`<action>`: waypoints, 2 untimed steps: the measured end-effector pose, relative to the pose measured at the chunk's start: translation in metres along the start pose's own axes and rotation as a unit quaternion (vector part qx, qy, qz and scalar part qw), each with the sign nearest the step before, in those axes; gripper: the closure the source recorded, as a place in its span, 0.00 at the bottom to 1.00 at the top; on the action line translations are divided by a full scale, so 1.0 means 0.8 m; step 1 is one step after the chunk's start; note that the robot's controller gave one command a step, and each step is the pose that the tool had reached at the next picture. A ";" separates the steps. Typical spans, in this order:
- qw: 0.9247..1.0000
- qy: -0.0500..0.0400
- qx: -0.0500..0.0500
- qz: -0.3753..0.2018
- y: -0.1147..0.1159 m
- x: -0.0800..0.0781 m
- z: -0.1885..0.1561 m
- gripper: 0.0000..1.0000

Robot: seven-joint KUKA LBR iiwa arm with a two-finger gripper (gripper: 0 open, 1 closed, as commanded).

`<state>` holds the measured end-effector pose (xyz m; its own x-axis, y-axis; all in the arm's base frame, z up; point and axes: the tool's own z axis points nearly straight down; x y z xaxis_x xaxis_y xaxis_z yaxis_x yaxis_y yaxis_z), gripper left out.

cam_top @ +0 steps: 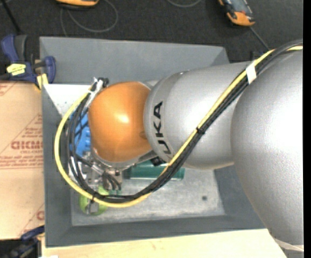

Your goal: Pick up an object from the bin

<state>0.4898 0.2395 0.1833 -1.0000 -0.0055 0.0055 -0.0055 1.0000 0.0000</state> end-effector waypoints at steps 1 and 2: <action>1.000 -0.003 -0.001 0.002 -0.002 -0.002 -0.006 0.00; 1.000 -0.004 0.000 -0.009 -0.043 -0.037 -0.034 0.00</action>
Offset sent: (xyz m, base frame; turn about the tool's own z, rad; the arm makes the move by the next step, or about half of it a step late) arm 0.0359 -0.0421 0.0323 -0.0201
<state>0.5196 0.2055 0.2107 -0.9997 -0.0235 -0.0019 -0.0235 0.9997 0.0000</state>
